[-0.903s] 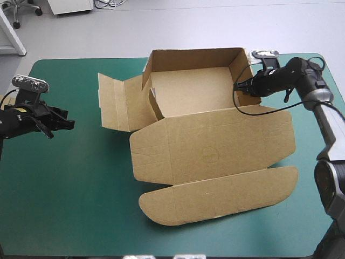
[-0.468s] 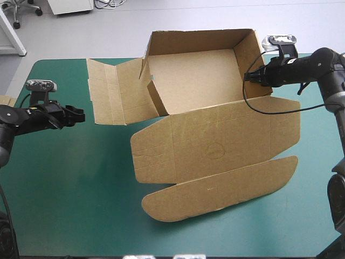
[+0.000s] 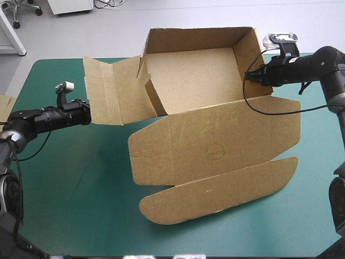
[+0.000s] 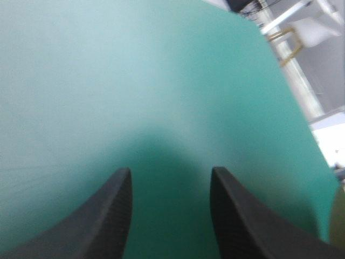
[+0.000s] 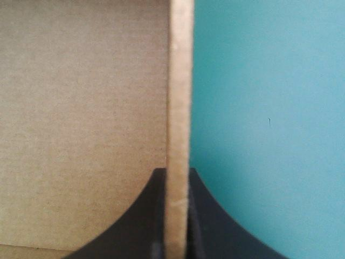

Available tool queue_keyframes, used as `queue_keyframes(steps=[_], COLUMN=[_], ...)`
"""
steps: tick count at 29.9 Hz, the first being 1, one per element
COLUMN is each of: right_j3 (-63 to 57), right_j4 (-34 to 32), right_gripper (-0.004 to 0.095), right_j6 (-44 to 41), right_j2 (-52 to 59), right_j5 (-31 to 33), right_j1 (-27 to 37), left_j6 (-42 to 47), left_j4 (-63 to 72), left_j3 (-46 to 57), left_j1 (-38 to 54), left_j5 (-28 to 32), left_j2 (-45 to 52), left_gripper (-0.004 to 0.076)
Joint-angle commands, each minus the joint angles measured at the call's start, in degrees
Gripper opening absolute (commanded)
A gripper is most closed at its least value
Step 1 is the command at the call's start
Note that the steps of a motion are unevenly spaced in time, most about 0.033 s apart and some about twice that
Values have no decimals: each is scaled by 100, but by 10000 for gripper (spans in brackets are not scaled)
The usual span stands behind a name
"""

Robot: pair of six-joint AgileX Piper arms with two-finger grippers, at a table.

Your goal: Fold the box

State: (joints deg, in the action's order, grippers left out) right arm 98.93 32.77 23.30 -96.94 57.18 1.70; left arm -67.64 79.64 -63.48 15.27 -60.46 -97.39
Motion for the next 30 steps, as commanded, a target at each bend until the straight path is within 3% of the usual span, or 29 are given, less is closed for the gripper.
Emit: queue_keyframes(steps=[1, 3, 13, 15, 20, 30], right_j3=[202, 202, 202, 202, 202, 202], right_j4=[358, 358, 358, 346, 310, 178], right_gripper=[-8, -8, -8, -8, -8, -8], right_j6=[-120, -117, -147, -160, -226, -308], right_j2=[336, 336, 336, 336, 336, 325], right_j5=[-273, -295, -357, -362, -388, -474], right_j1=[49, 49, 49, 49, 49, 49], left_j6=[-186, -186, 144, 367, 574, 1040], left_j4=[1045, 1079, 1158, 1184, 1499, 2009], left_j3=[-142, -142, -364, -473, -642, -954], left_j1=[-20, -93, -723, -744, -807, -1126], left_j5=[-1117, -1415, -1415, -1415, -1415, -1415], left_j2=[68, 2, 2, 2, 61, 379], left_gripper=[332, 332, 327, 272, -6, -10])
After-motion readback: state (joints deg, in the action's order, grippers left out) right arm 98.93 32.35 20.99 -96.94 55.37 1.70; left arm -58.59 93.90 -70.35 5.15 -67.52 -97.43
